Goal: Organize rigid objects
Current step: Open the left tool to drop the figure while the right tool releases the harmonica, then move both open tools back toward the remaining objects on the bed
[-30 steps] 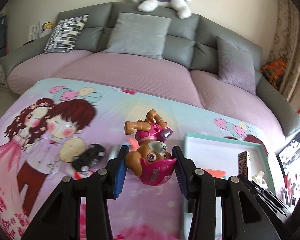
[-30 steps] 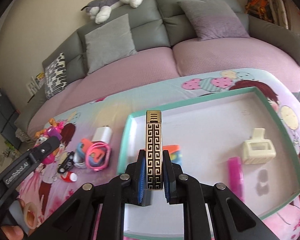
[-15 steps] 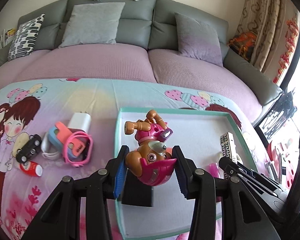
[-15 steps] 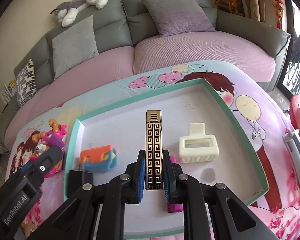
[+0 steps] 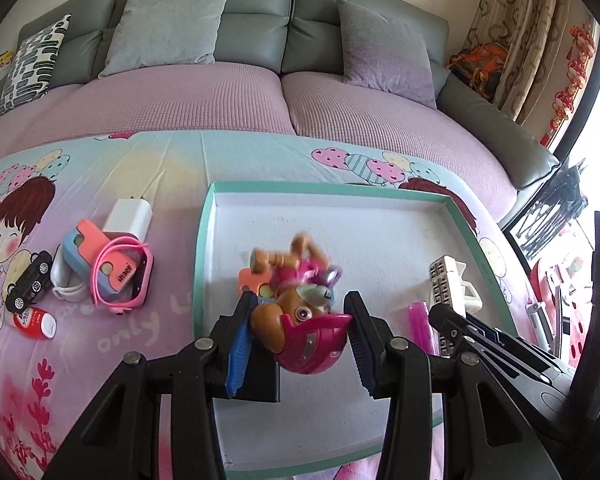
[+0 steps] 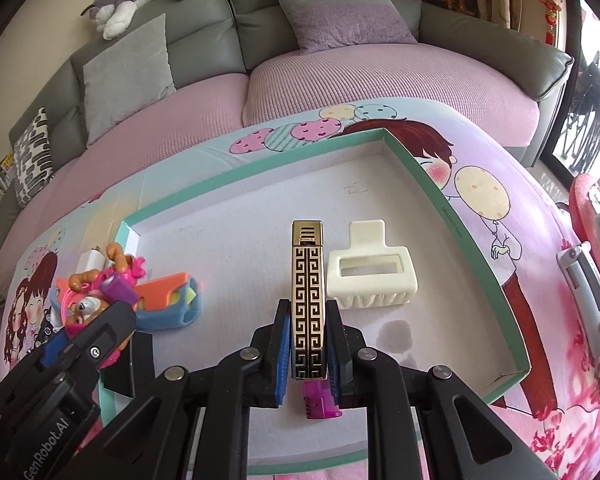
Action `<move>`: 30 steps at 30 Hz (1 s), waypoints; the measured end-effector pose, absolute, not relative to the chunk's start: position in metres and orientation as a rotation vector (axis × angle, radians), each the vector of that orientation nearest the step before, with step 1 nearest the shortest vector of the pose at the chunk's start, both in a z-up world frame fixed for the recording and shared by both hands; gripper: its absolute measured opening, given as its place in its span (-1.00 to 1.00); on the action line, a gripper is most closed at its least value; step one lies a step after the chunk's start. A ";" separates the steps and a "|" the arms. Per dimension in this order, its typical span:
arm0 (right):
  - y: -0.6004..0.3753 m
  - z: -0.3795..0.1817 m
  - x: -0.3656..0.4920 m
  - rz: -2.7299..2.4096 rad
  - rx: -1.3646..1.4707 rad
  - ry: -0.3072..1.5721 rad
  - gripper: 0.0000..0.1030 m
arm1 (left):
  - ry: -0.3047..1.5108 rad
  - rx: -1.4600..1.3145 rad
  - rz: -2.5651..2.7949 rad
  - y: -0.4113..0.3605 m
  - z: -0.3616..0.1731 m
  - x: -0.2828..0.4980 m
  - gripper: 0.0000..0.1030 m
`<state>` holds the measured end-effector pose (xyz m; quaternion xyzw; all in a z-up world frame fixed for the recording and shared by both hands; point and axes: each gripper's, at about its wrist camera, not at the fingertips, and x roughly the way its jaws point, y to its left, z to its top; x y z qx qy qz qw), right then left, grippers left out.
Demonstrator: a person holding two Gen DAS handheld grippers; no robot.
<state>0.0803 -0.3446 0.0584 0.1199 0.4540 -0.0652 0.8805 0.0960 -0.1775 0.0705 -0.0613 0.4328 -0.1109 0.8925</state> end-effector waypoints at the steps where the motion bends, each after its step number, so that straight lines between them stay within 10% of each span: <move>1: -0.345 0.059 0.080 -0.142 0.246 0.944 -0.65 | 0.899 -0.126 -0.233 -0.178 0.071 0.096 -0.11; 23: -0.336 0.065 0.081 -0.138 0.210 0.932 -0.58 | 0.856 -0.128 -0.085 -0.139 0.086 0.095 0.21; 30: -0.336 0.064 0.082 -0.157 0.207 0.935 0.10 | 0.854 -0.125 0.025 -0.123 0.080 0.097 0.66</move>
